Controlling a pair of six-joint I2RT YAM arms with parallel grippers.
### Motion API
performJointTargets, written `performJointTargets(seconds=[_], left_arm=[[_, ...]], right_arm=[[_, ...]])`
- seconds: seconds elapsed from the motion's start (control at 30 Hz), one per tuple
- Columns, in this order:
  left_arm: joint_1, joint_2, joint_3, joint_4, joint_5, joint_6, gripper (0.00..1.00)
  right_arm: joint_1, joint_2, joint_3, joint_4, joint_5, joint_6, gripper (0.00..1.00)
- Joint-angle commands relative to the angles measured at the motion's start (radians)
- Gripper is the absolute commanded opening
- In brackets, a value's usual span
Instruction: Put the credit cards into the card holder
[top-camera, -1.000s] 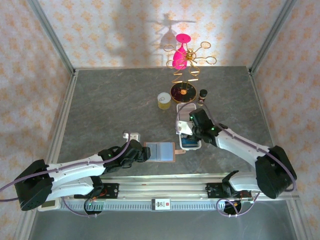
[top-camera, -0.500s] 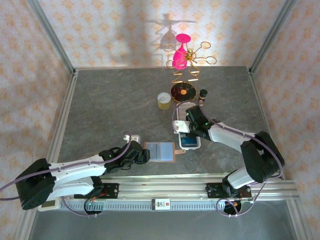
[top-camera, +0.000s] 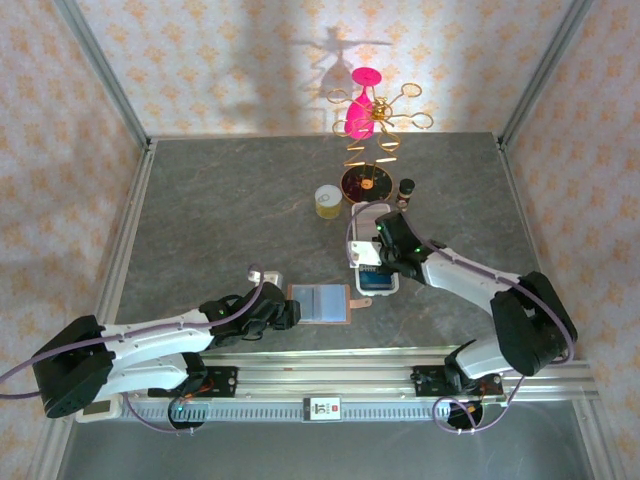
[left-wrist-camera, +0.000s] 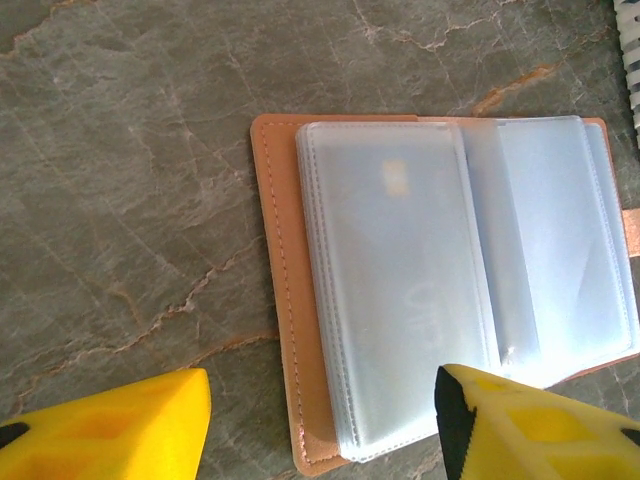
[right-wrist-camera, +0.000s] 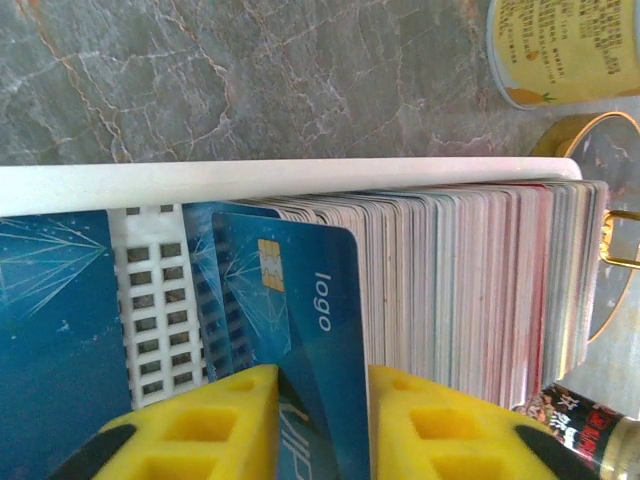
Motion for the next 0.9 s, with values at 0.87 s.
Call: performJointTargets(seconds=[0.87], left_arm=[[0.0,0.09,0.095,-0.083,-0.05,0.059,0.69]], right_arm=[[0.097,-0.216,0.114,-0.375,-0.183,0.53,0.0]])
